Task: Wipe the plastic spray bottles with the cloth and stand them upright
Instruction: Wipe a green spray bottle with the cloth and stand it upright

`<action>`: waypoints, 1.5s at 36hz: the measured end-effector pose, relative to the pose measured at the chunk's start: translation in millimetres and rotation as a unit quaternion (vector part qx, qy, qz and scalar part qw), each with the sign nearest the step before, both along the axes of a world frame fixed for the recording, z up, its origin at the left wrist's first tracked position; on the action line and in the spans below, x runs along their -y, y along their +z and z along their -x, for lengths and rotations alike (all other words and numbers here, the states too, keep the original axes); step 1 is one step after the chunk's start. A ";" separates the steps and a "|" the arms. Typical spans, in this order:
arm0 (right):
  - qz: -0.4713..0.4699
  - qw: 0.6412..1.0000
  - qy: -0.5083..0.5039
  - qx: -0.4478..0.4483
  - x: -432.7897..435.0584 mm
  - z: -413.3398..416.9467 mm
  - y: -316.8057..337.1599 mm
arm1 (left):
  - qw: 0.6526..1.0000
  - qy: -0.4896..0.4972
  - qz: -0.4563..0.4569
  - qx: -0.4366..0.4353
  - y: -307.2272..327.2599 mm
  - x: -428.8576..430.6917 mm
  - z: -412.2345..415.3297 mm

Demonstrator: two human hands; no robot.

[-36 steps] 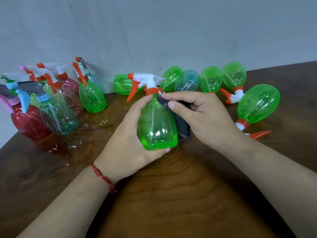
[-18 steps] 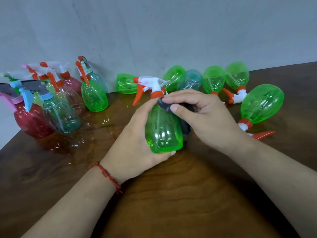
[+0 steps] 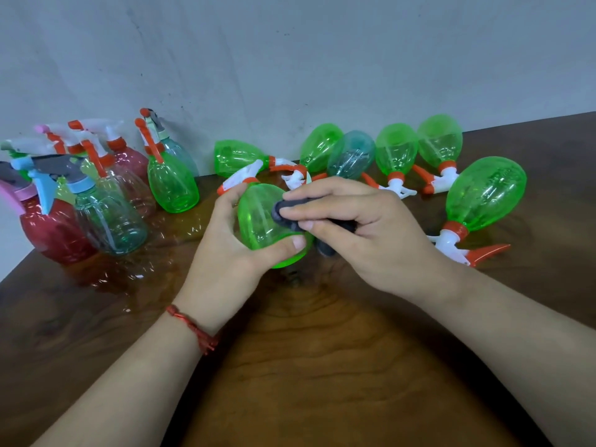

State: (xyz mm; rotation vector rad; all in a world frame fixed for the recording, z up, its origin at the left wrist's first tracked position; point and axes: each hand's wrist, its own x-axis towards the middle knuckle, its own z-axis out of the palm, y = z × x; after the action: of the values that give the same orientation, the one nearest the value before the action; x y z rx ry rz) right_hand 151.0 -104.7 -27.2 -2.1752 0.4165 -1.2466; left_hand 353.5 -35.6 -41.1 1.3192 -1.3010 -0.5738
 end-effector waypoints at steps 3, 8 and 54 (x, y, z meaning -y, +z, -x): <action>-0.057 0.998 -0.012 0.018 5.2 -1.3 -0.3 | 0.998 -0.022 0.000 0.056 1.3 -5.1 2.2; -0.093 0.995 -0.035 0.025 13.0 1.2 0.5 | 0.985 -0.085 0.006 0.148 -0.8 -7.7 4.6; -0.370 0.913 0.054 0.162 18.8 3.7 5.3 | 0.977 -0.147 -0.035 0.150 11.2 -16.6 13.0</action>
State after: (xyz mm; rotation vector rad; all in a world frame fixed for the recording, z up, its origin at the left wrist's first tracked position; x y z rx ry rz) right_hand 147.3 -123.5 -21.9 -1.3088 0.5143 -1.1169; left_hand 340.5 -19.0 -29.9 1.3143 -1.7574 -0.6467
